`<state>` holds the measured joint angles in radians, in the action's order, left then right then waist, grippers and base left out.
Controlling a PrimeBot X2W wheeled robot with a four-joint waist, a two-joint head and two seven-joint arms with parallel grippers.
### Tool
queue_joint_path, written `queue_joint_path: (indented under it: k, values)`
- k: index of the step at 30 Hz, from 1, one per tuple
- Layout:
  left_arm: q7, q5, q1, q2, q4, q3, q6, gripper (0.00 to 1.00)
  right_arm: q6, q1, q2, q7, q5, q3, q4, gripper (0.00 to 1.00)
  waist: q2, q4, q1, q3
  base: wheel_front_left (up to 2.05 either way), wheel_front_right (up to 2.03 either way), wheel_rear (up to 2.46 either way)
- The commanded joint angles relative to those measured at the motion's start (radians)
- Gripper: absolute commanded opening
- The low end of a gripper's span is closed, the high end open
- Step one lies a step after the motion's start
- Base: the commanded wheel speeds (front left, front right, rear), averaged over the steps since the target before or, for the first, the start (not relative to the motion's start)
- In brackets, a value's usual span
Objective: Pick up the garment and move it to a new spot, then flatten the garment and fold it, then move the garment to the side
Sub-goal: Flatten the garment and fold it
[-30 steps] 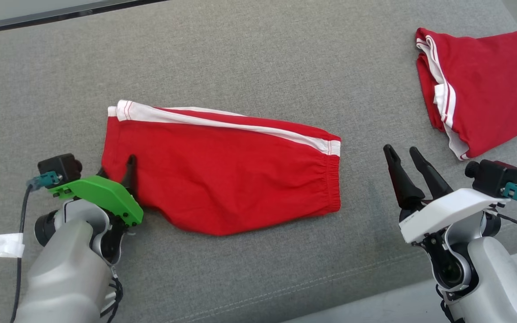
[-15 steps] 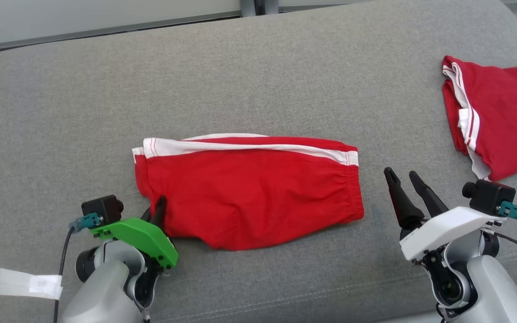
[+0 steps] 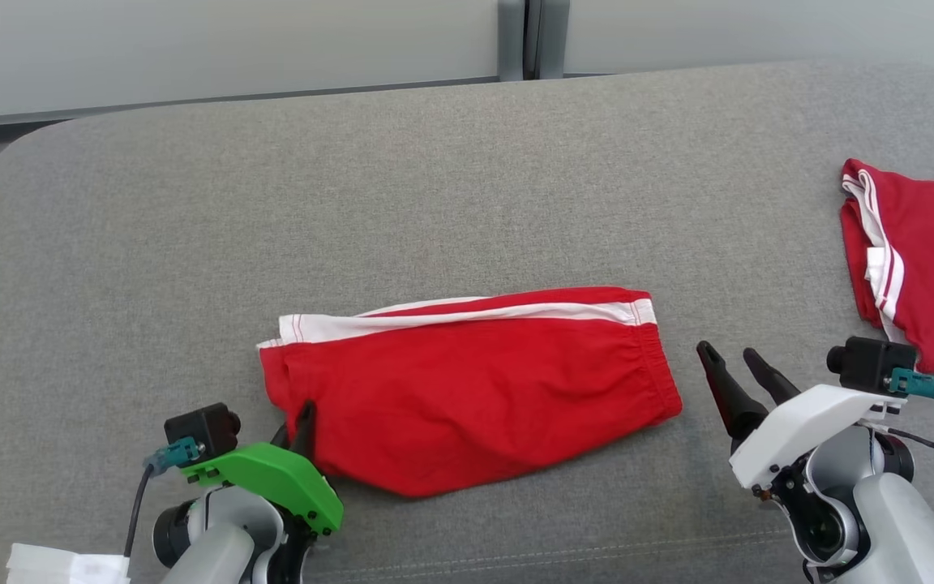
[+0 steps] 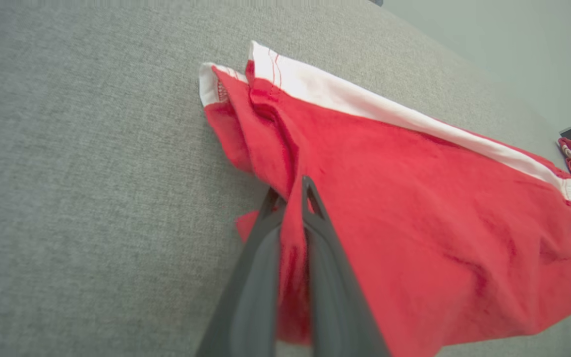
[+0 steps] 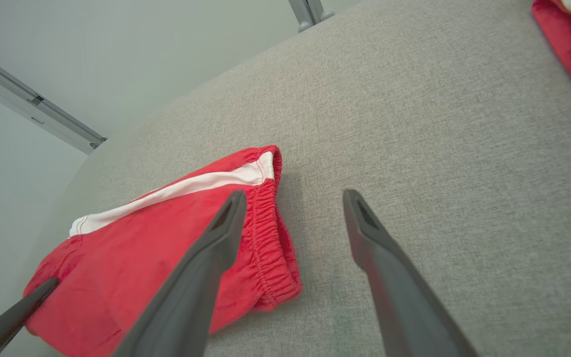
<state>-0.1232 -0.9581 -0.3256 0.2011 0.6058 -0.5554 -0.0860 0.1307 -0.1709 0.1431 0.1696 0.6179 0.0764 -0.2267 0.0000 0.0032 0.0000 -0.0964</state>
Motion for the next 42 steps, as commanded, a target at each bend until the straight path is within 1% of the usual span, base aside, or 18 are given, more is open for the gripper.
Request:
queue_joint_path:
  k: [1,2,9,16,17,22,27,33,34,35,36,37,39,41,42]
  values:
    - [-0.001,0.010,0.014,0.016,-0.016,-0.001,-0.017,0.60,0.000,-0.006,0.001,0.008,-0.008,0.000,-0.008,1.00,0.0000,0.004,0.0000,0.005,0.00,0.00,0.00]
    - [-0.004,0.019,0.017,0.023,-0.027,-0.005,-0.024,1.00,0.000,-0.008,-0.001,0.013,-0.012,0.003,-0.014,1.00,0.0000,0.005,0.0000,0.006,0.00,0.00,0.00]
    - [-0.058,0.080,0.039,0.074,-0.109,-0.008,-0.092,1.00,0.000,-0.008,-0.015,0.016,-0.017,0.004,-0.054,1.00,0.0000,0.031,0.0000,0.007,0.00,0.00,0.00]
    - [-0.089,0.123,0.091,0.119,-0.237,-0.006,-0.150,1.00,0.000,0.007,-0.037,0.011,0.027,-0.026,-0.113,1.00,0.0000,0.082,0.0000,-0.006,0.00,0.00,0.00]
    - [-0.089,0.123,0.091,0.119,-0.237,-0.006,-0.150,1.00,0.000,0.007,-0.037,0.011,0.027,-0.026,-0.113,1.00,0.0000,0.082,0.0000,-0.006,0.00,0.00,0.00]
    - [-0.085,0.135,0.125,0.134,-0.338,-0.014,-0.183,1.00,0.000,-0.009,-0.044,0.020,0.045,-0.054,-0.179,1.00,0.0000,0.126,0.0000,-0.017,0.00,0.00,0.00]
    - [-0.077,0.152,0.135,0.145,-0.407,-0.021,-0.210,1.00,0.000,-0.038,-0.051,0.038,0.094,-0.064,-0.237,1.00,0.0000,0.164,0.0000,-0.024,0.00,0.00,0.00]
    - [-0.075,0.161,0.137,0.150,-0.454,-0.024,-0.228,1.00,0.000,-0.081,-0.062,0.038,0.176,-0.069,-0.288,1.00,0.0000,0.197,0.0000,-0.030,0.00,0.00,0.00]
    - [-0.075,0.161,0.139,0.151,-0.458,-0.023,-0.231,1.00,0.000,-0.085,-0.063,0.031,0.191,-0.064,-0.290,0.82,0.0000,0.200,0.0000,-0.031,0.00,0.00,0.00]
    - [-0.076,0.161,0.141,0.152,-0.460,-0.023,-0.233,1.00,0.000,-0.088,-0.064,0.027,0.206,-0.061,-0.293,0.50,0.0000,0.203,0.0000,-0.031,0.00,0.00,0.00]
    - [-0.076,0.161,0.143,0.153,-0.463,-0.022,-0.233,1.00,0.000,-0.091,-0.063,0.018,0.217,-0.058,-0.294,0.45,0.0000,0.205,0.0000,-0.031,0.00,0.00,0.00]
    - [-0.077,0.161,0.145,0.154,-0.465,-0.021,-0.236,1.00,0.000,-0.094,-0.060,0.011,0.225,-0.053,-0.294,0.35,0.0000,0.206,0.0000,-0.031,0.00,0.00,0.00]
    - [-0.078,0.161,0.149,0.155,-0.469,-0.020,-0.238,1.00,0.000,-0.099,-0.050,-0.009,0.238,-0.046,-0.294,0.22,0.0000,0.206,0.0000,-0.031,0.00,0.00,0.00]
    - [-0.080,0.161,0.151,0.158,-0.474,-0.019,-0.241,1.00,0.000,-0.104,-0.041,-0.027,0.256,-0.040,-0.289,0.05,0.0000,0.203,0.0000,-0.030,0.00,0.00,0.00]
    - [-0.080,0.161,0.151,0.160,-0.478,-0.018,-0.241,1.00,0.000,-0.105,-0.035,-0.035,0.266,-0.036,-0.283,0.00,0.0000,0.200,0.0000,-0.029,0.00,0.00,0.00]
